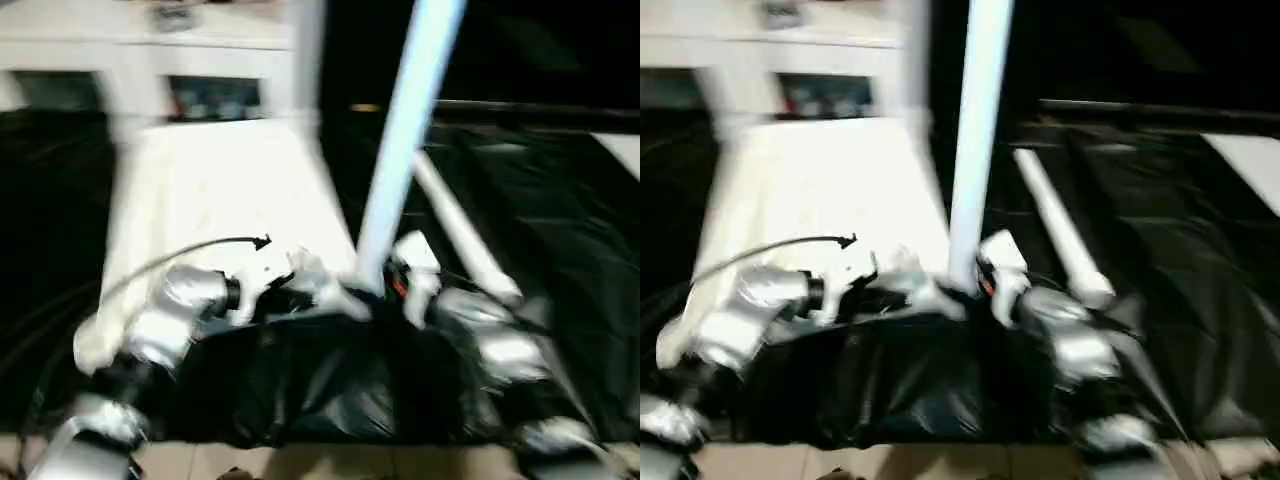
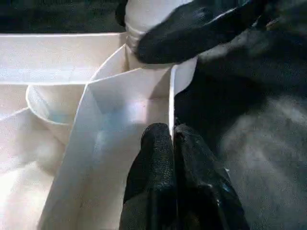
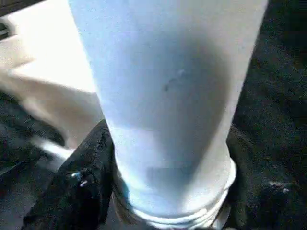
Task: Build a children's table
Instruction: Rotate leg to tighten
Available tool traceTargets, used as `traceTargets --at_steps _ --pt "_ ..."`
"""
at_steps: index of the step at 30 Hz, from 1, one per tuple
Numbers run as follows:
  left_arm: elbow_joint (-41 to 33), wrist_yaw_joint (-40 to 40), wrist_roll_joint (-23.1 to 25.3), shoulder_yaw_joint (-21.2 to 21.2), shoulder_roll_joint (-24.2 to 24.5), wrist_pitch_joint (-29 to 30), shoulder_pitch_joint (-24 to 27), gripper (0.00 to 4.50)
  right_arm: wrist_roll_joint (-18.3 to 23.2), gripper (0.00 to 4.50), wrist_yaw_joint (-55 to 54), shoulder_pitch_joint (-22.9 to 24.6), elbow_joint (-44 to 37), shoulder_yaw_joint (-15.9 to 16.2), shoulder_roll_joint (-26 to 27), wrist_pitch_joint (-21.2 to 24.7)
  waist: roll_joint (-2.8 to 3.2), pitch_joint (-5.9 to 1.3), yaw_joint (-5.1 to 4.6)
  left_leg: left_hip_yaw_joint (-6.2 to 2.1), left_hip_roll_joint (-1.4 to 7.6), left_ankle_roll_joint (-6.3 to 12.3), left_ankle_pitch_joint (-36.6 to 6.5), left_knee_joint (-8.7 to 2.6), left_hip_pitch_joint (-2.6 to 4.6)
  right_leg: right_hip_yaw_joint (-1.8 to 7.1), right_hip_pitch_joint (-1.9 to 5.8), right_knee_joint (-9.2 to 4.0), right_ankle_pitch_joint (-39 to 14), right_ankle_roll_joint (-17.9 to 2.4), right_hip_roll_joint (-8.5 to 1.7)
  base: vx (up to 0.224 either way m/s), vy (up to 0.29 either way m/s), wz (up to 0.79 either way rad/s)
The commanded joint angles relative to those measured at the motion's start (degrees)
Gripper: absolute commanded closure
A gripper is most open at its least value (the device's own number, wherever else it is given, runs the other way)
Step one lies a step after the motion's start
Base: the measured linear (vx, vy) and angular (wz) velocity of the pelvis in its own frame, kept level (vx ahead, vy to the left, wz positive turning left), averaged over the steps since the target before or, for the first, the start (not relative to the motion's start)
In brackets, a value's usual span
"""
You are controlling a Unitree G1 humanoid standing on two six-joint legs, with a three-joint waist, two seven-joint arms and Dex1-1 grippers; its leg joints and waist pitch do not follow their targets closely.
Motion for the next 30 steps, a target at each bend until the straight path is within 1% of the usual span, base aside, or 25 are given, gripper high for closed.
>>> traceTargets --at_steps 1,2,3,4,5,6,7,8,9,11,13,15,17,18,19,20,21,22,23,24,26,27,28,29,30 --pt "-5.66 4.05 -0.58 -1.41 -4.61 1.25 0.26 4.5 -1.63 1.75 -4.19 -1.6 4.07 1.97 3.88 -0.05 0.18 -3.18 0.34 -1.07 1.8 -0.92 -20.31 -4.33 0.42 2.5 2.12 -5.83 -27.84 -7.01 -4.95 0.0 0.0 0.0" --pt "-6.2 4.92 -0.46 -1.5 -5.18 1.69 0.58 4.5 -1.82 1.75 -5.14 -1.9 4.7 1.81 4.26 -0.23 0.13 -3.09 0.08 -1.0 1.88 -0.79 -20.19 -4.42 0.25 2.58 2.14 -5.61 -26.53 -7.54 -4.79 0.0 0.0 0.0" --pt "-6.53 5.48 -0.52 -1.66 -5.71 1.9 0.83 4.5 -1.75 1.75 -5.55 -2.15 5.18 1.68 4.55 -0.54 0.19 -3.08 0.13 -0.81 1.72 -0.54 -20.31 -4.32 0.44 2.61 2.02 -5.67 -25.89 -7.76 -4.62 0.0 0.0 0.0" --pt "-6.95 6.45 -0.66 -1.99 -6.73 2.23 1.23 4.5 -1.56 1.75 -6.21 -2.65 6.06 1.4 5.09 -1.08 -0.11 -3.16 0.18 -0.69 1.68 -0.26 -20.0 -4.23 0.54 2.7 2.0 -5.68 -25.41 -7.84 -4.64 0.0 0.0 0.0" --pt "-6.74 6.74 -0.66 -2.27 -7.15 2.12 1.32 4.5 -1.43 1.75 -6.62 -2.93 6.44 1.22 5.34 -1.15 -0.18 -3.16 0.14 -0.69 1.76 0.1 -19.08 -4.27 0.33 2.8 2.16 -5.36 -23.92 -8.39 -4.66 0.0 0.0 0.0" --pt "-6.74 6.74 -0.66 -2.27 -7.15 2.12 1.32 4.5 -1.43 1.75 -6.62 -2.93 6.44 1.22 5.34 -1.15 -0.05 -3.23 0.29 -0.54 1.7 0.4 -18.46 -4.21 0.4 2.91 2.1 -5.32 -22.55 -8.6 -4.53 0.0 0.0 0.0" --pt "-6.5 7.34 -0.11 -2.68 -7.43 2.01 1.37 4.5 -1.33 1.19 -7.14 -3.51 7.5 0.65 5.82 -1.55 -0.02 -3.29 0.3 -0.51 1.74 0.46 -18.11 -4.19 0.42 2.96 2.12 -5.18 -21.6 -8.83 -4.52 0.0 0.0 0.0" --pt "-6.0 7.43 0.25 -2.83 -7.36 1.66 1.1 4.5 -1.18 1.05 -7.18 -3.76 7.84 0.34 5.9 -1.61 -0.11 -3.31 0.21 -0.52 1.7 0.63 -17.52 -4.25 0.18 2.96 2.33 -5.0 -20.39 -9.07 -4.47 0.0 0.0 0.0" --pt "-5.64 7.88 0.79 -2.94 -7.26 1.5 0.72 4.5 -0.82 1.05 -7.23 -4.29 8.74 -0.22 6.1 -1.88 0.14 -3.4 0.27 -0.47 1.71 0.76 -17.1 -4.17 0.24 3.02 2.32 -4.9 -19.39 -9.38 -4.51 0.0 0.0 0.0" --pt "-5.31 8.13 0.84 -2.73 -7.23 1.53 0.37 4.5 -0.65 0.99 -7.16 -4.45 8.98 -0.44 6.1 -1.93 0.04 -3.39 0.34 -0.3 1.69 0.96 -17.17 -4.08 0.45 3.09 2.15 -4.93 -18.84 -9.79 -4.42 0.0 0.0 0.0" --pt "-5.59 8.54 1.07 -2.44 -7.13 2.23 0.09 4.5 -1.16 0.66 -7.79 -4.86 9.84 -0.78 6.03 -2.93 0.18 -3.48 0.53 -0.22 1.72 1.05 -16.42 -4.03 0.48 3.15 2.23 -4.78 -17.41 -10.29 -4.43 0.0 0.0 0.0" --pt "-5.39 8.54 1.3 -2.42 -6.88 2.28 -0.11 4.5 -2.16 0.57 -9.48 -5.04 10.11 -0.81 5.57 -4.35 0.71 -3.48 0.66 -0.26 1.7 0.8 -16.11 -4.08 0.34 3.15 2.34 -4.61 -16.41 -10.52 -4.43 0.0 0.0 0.0" --pt "-5.02 8.85 1.58 -2.5 -6.81 2.01 -0.17 4.5 -2.04 0.57 -9.63 -4.9 9.55 -1.06 5.18 -4.81 0.57 -3.51 0.64 -0.3 1.75 0.6 -16.19 -4.16 0.29 3.07 2.47 -4.61 -16.13 -10.38 -4.33 0.0 0.0 0.0" --pt "-4.7 9.19 1.86 -2.54 -6.79 1.77 -0.18 4.5 -1.74 0.57 -9.06 -4.46 8.44 -1.43 4.82 -5.24 0.73 -3.5 0.7 -0.32 1.75 0.54 -16.51 -4.16 0.38 3.08 2.42 -4.59 -16.09 -10.42 -4.3 0.0 0.0 0.0" --pt "-4.42 9.96 2.5 -2.59 -6.64 1.27 -0.22 4.5 -1.45 0.57 -8.52 -3.65 6.58 -1.58 4.34 -5.31 0.68 -3.52 0.68 -0.3 1.75 0.55 -16.55 -4.16 0.33 3.09 2.49 -4.62 -16.01 -10.4 -4.3 0.0 0.0 0.0" --pt "-4.03 10.69 2.77 -2.37 -6.66 1.05 -0.32 4.5 -1.16 0.57 -7.95 -2.71 4.58 -1.7 3.83 -5.26 0.78 -3.47 0.87 -0.29 1.76 0.63 -16.76 -4.17 0.42 3.11 2.44 -4.71 -15.92 -10.04 -4.17 0.0 0.0 0.0" --pt "-3.76 11.2 2.92 -2.2 -6.69 0.9 -0.38 4.22 -0.96 0.55 -7.56 -2.05 3.23 -1.78 3.49 -5.22 0.71 -3.56 1.24 -0.13 1.84 0.79 -16.73 -4.03 0.74 3.22 2.22 -4.74 -15.4 -9.91 -4.18 0.0 0.0 0.0" --pt "-3.76 11.18 2.41 -1.66 -6.73 1.18 -0.53 4.22 -0.21 0.55 -6.55 -0.74 0.54 -2.04 2.86 -4.73 0.73 -3.57 1.36 -0.15 1.83 0.85 -16.42 -4.07 0.66 3.25 2.34 -4.65 -14.86 -10.02 -4.17 0.0 0.0 0.0" --pt "-3.97 10.53 1.63 -1.28 -6.66 1.92 -0.63 4.03 0.28 0.54 -5.6 0.43 -1.67 -2.24 2.22 -4.44 0.61 -3.64 1.66 -0.11 1.77 1.05 -15.31 -4.02 0.44 3.27 2.57 -4.44 -13.6 -9.96 -4.14 0.0 0.0 0.0" --pt "-4.23 9.89 1.07 -1.1 -6.52 2.42 -0.67 3.88 0.65 0.54 -4.78 1.38 -3.4 -2.35 1.68 -4.19 0.6 -3.69 1.79 -0.08 1.79 1.35 -14.58 -3.96 0.38 3.29 2.58 -4.37 -12.7 -10.13 -4.21 0.0 0.0 0.0" --pt "-4.43 9.5 0.68 -0.92 -6.1 2.36 -0.76 3.85 1.33 0.54 -3.07 3.49 -7.04 -2.36 0.46 -4.04 0.64 -3.86 1.89 -0.17 1.83 1.72 -13.23 -3.92 0.08 3.21 2.85 -4.16 -11.08 -10.18 -4.24 0.0 0.0 0.0" --pt "-4.05 10.63 0.96 -0.45 -6.02 1.44 -0.98 3.72 2.27 0.54 -1.78 4.86 -9.45 -2.41 -0.33 -3.58 0.62 -3.93 1.78 -0.23 1.8 2.0 -12.36 -3.85 -0.13 3.15 2.93 -3.92 -9.59 -10.48 -4.22 0.0 0.0 0.0" --pt "-3.55 11.72 1.19 0.1 -5.96 0.57 -1.31 3.57 3.16 0.54 -0.58 6.05 -11.66 -2.45 -1.08 -3.13 0.59 -3.95 1.83 -0.21 1.75 2.27 -11.76 -3.79 -0.23 3.12 3.07 -3.97 -8.74 -10.48 -4.16 0.0 0.0 0.0" --pt "-3.02 12.69 1.31 0.69 -5.95 -0.13 -1.63 3.57 3.84 0.54 0.52 7.2 -13.69 -2.38 -1.89 -2.46 0.4 -3.91 1.94 -0.2 1.78 2.75 -11.15 -3.7 -0.32 3.1 3.12 -3.92 -7.61 -10.44 -4.15 0.0 0.0 0.0" --pt "-3.02 12.69 1.31 0.69 -5.95 -0.13 -1.63 3.45 3.84 0.54 0.52 7.2 -13.69 -2.38 -1.89 -2.46 0.44 -3.91 1.96 -0.2 1.75 2.99 -10.97 -3.66 -0.32 3.07 3.12 -3.88 -7.6 -10.44 -4.17 0.0 0.0 0.0"
